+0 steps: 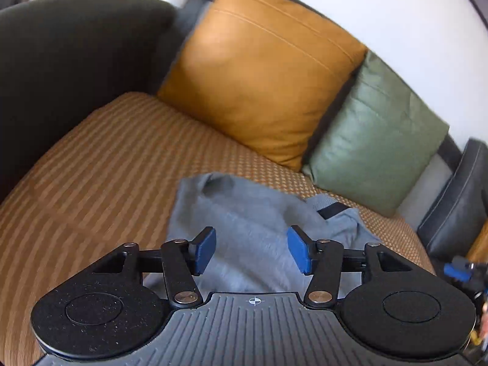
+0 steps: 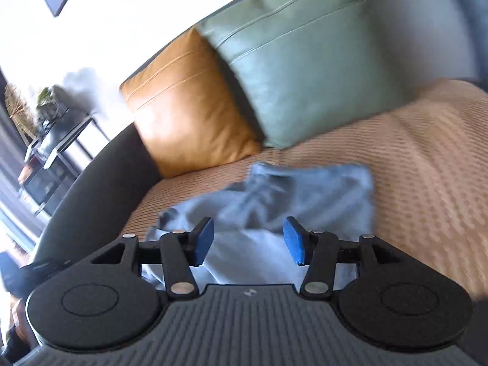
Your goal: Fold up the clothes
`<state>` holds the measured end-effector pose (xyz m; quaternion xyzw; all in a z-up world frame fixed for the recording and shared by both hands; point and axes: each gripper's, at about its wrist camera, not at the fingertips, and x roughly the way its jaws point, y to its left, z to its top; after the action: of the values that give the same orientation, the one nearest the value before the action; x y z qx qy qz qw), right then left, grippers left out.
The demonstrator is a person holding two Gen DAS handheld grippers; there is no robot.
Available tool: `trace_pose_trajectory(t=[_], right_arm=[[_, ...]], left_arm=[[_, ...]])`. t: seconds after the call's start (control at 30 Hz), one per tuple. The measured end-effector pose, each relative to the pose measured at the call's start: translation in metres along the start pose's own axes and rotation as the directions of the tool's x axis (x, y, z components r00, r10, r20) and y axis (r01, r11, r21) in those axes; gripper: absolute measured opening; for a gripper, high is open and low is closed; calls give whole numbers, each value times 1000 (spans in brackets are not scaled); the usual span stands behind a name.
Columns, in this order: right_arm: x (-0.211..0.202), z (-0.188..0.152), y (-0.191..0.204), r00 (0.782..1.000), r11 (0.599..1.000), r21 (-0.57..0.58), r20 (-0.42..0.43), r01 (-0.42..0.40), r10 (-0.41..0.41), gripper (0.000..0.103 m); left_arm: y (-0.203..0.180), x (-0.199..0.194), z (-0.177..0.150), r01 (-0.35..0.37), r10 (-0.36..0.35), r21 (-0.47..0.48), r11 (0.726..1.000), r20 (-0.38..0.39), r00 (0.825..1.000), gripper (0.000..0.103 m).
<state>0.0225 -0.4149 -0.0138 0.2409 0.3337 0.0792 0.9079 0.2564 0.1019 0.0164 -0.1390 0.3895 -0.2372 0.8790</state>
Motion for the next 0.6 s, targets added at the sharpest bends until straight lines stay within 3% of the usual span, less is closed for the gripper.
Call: trace_pose_trajectory(t=[0.13, 0.27, 0.43, 0.6], right_arm=[[68, 48, 14, 995, 999, -36, -94, -27, 23, 61], [137, 97, 28, 981, 996, -69, -187, -56, 43, 63], [228, 107, 28, 948, 994, -110, -318, -27, -9, 63], [284, 105, 20, 933, 986, -164, -354, 8, -67, 65]], left_arm=[[-21, 80, 45, 10, -4, 65, 998, -92, 996, 74], [-35, 160, 72, -4, 30, 129, 992, -197, 980, 75], [-43, 236, 80, 3, 49, 185, 983, -275, 960, 75], [-48, 277, 75, 60, 3, 169, 984, -348, 937, 75]])
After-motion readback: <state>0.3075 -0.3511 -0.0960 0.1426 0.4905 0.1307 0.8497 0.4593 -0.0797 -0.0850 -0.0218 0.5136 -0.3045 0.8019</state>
